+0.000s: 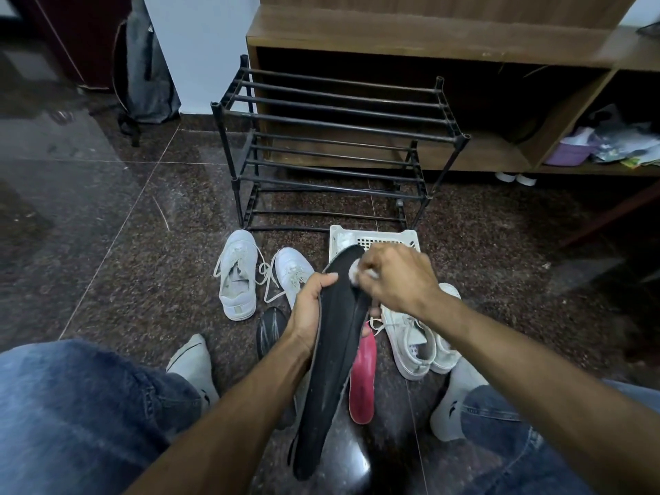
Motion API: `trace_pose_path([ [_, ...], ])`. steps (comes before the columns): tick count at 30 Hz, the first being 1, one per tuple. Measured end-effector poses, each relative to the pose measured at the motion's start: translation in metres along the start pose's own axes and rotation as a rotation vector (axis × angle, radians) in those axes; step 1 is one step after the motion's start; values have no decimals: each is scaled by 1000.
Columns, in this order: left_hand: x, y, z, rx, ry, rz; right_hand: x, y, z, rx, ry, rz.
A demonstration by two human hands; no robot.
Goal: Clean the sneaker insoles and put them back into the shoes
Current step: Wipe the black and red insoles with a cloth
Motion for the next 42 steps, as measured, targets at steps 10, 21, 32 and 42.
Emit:
trace_pose_path([
  [10,-8,-3,1,-23,10,48,-10,21,5,-48,9,-100],
  [21,-11,-5,0,-44,17,42,-8,20,0,4,102,-157],
  [32,-17,-6,0,-59,20,54,-8,18,0,-45,19,-125],
  [42,-16,-5,4,-81,-1,78,-7,23,-3,152,198,-303],
])
Point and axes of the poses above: each hand's wrist, its own z-axis towards the middle knuckle, its own y-axis out of the back of the hand, x = y × z, the point moved 1 cm from there along z, towards the middle knuckle, and after that the axes turned 11 degrees about x, right-handed, at the moved point
